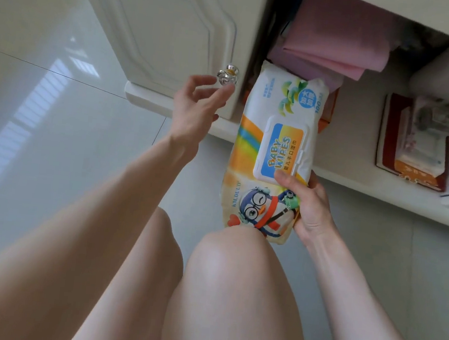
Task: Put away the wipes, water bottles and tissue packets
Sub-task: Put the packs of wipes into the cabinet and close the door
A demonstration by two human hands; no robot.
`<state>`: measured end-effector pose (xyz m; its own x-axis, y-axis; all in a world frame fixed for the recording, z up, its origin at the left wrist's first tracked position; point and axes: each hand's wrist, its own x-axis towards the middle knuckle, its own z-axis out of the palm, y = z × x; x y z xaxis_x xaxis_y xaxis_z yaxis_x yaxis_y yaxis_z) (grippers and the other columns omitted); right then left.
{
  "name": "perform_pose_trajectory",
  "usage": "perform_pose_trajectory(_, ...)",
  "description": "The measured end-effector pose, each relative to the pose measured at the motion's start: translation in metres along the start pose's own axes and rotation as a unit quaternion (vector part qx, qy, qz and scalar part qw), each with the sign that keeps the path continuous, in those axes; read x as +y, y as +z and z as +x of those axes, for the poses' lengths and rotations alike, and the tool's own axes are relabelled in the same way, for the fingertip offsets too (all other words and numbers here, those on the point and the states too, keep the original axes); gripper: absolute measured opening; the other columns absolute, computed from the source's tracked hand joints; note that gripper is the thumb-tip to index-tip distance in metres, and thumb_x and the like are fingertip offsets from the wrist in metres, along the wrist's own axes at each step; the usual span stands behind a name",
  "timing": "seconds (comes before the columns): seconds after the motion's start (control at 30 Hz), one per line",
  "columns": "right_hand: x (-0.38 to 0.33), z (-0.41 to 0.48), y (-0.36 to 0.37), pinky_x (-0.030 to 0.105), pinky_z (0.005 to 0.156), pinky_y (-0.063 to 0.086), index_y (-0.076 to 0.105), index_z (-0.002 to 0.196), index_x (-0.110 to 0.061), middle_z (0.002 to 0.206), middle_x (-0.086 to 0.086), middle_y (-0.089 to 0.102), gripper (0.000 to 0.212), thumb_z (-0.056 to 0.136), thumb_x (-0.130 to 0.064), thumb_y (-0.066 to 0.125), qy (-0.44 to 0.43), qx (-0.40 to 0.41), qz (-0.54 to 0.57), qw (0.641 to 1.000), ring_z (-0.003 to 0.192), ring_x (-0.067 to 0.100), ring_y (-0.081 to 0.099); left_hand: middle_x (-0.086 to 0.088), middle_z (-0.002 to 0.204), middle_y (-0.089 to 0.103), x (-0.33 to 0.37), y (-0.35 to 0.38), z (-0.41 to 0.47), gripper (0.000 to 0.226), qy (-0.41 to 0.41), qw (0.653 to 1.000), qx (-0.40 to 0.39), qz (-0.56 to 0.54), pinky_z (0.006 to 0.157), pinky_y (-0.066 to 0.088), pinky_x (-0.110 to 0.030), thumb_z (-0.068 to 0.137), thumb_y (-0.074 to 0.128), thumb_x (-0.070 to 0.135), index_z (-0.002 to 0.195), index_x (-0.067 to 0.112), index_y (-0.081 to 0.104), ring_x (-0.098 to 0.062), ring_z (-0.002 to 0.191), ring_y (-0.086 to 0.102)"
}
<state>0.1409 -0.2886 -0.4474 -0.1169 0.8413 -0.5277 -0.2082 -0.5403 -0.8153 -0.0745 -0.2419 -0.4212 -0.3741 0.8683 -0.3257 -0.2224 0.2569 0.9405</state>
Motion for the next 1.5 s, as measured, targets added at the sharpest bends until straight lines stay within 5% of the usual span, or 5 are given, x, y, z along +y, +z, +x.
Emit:
perform_pose_trajectory(0.37, 0.014, -0.002, -0.005, 0.035, 0.065, 0.059, 0.067, 0.109, -0.014, 0.101, 0.009, 0.076, 0.05, 0.061, -0.016, 0.082, -0.03, -0.013, 0.003, 0.999, 0.088, 0.029, 0.074, 0.008, 0.082, 0.067, 0.002, -0.005, 0.012, 0.023, 0.089, 0.995, -0.011, 0.039, 0.07, 0.047, -0.024, 0.081, 0.076, 0.021, 0.076, 0.023, 0.054, -0.009, 0.08, 0.063)
perform_pose_trajectory(0.9, 0.053, -0.034, 0.029, 0.034, 0.06, 0.058, 0.065, 0.108, -0.012, 0.096, 0.01, 0.076, 0.053, 0.058, -0.012, 0.082, -0.019, -0.028, -0.005, 0.999, 0.081, 0.028, 0.074, 0.012, 0.064, 0.062, -0.006, -0.098, -0.048, 0.029, 0.146, 0.975, -0.085, 0.144, 0.069, 0.05, -0.022, 0.07, 0.084, 0.026, 0.079, 0.019, 0.057, -0.009, 0.067, 0.057)
perform_pose_trajectory(1.07, 0.061, -0.036, 0.047, 0.034, 0.061, 0.059, 0.065, 0.106, -0.015, 0.095, 0.01, 0.076, 0.053, 0.056, -0.011, 0.084, -0.012, -0.046, -0.018, 0.999, 0.082, 0.028, 0.074, -0.012, 0.077, 0.058, -0.004, -0.13, -0.068, 0.044, 0.136, 0.976, -0.073, 0.156, 0.071, 0.047, -0.032, 0.059, 0.083, 0.039, 0.082, 0.014, 0.055, -0.02, 0.072, 0.051)
perform_pose_trajectory(1.2, 0.062, -0.035, 0.066, 0.037, 0.063, 0.059, 0.065, 0.11, -0.012, 0.097, 0.011, 0.076, 0.059, 0.055, -0.013, 0.086, -0.009, -0.064, -0.041, 0.997, 0.083, 0.03, 0.074, -0.007, 0.073, 0.049, -0.003, -0.157, -0.077, 0.038, 0.127, 0.977, -0.053, 0.162, 0.061, 0.041, -0.026, 0.064, 0.086, 0.026, 0.079, 0.017, 0.052, -0.014, 0.063, 0.041)
perform_pose_trajectory(1.5, 0.066, -0.026, 0.111, 0.044, 0.073, 0.06, 0.065, 0.112, -0.015, 0.102, 0.01, 0.075, 0.062, 0.054, -0.02, 0.085, -0.009, -0.108, -0.085, 0.991, 0.09, 0.032, 0.073, -0.027, 0.102, 0.063, 0.001, -0.212, -0.084, 0.05, 0.099, 0.977, -0.001, 0.189, 0.071, 0.051, -0.026, 0.067, 0.084, 0.028, 0.102, 0.011, 0.053, -0.018, 0.081, 0.057)
